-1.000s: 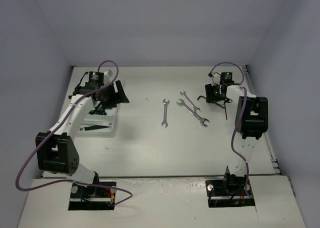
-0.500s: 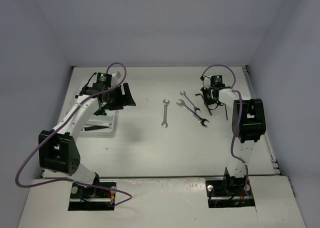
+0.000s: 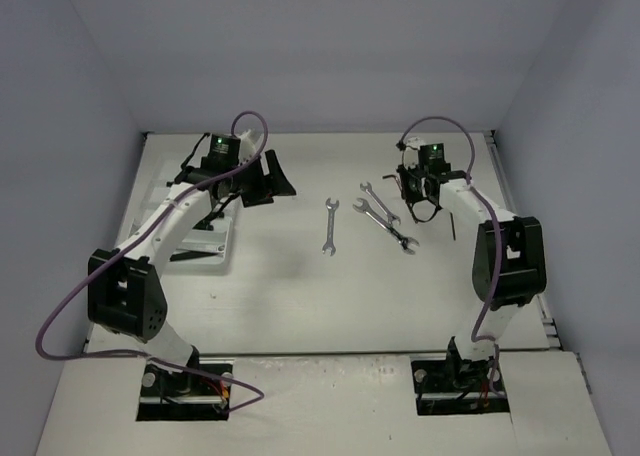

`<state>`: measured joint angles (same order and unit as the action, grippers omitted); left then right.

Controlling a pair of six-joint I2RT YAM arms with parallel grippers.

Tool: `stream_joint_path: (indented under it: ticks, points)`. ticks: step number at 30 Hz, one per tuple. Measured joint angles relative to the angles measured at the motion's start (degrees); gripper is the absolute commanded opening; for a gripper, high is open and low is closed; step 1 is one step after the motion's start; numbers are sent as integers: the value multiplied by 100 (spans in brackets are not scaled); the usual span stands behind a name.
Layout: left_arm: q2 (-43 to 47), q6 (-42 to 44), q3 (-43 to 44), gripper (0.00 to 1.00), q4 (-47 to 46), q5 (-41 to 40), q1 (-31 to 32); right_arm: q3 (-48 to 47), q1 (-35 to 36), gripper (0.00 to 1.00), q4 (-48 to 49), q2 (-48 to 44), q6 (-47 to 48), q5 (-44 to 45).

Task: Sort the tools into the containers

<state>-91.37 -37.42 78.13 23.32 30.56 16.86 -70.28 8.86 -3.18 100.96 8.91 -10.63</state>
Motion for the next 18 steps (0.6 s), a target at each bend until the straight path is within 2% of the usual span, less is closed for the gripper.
stream_joint_path:
  ticks: [10, 18]
  points:
    - [-478, -996, 108, 69, -1669, 513, 395, 609, 819, 0, 92, -1191, -182, -378]
    - [-1208, -1079, 724, 69, -1951, 607, 760, 839, 1628, 0, 228, -1566, -448, -619]
